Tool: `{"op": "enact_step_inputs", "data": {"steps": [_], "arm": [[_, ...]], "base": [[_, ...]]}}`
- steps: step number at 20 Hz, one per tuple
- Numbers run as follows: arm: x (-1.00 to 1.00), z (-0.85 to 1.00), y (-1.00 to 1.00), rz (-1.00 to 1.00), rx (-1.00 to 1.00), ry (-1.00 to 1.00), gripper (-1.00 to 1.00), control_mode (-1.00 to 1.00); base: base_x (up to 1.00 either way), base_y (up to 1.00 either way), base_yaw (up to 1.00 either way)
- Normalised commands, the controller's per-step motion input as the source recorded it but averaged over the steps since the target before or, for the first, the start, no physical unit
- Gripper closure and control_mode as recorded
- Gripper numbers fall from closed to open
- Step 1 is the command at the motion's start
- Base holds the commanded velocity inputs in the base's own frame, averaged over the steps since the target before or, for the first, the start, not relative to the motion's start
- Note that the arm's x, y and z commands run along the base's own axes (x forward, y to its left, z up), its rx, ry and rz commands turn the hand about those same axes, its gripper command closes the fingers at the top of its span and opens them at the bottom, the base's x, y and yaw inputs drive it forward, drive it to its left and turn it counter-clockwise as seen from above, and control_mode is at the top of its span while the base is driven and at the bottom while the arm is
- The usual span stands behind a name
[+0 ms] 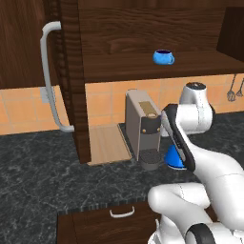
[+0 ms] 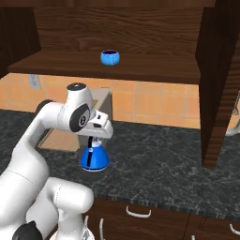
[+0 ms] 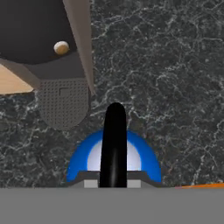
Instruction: Pick the kettle from the counter and place it on the tray. Then pick the mug from the cabinet and place it on the tray. Then close the cabinet doors.
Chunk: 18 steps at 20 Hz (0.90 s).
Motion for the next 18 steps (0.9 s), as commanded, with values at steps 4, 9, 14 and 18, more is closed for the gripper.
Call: {"op": "enact_step_inputs", "data": {"steps": [4, 9, 14, 18], "arm": [[0.00, 0.17, 1.00, -0.25, -0.12, -0.11, 1.00, -1.00], [0.03, 0.00, 0.47, -0.10, -0.04, 0.04, 1.00, -1.00], [0.01, -0.03, 0.42, 0.00, -0.01, 0.04, 1.00, -1.00], [0.00, -0.13, 0.99, 0.00, 0.00, 0.00, 1.00, -1.00]], "base": [[0.00, 0.00, 0.00], [0.00, 0.00, 0.00], [0.00, 0.00, 0.00], [0.00, 0.00, 0.00]]}}
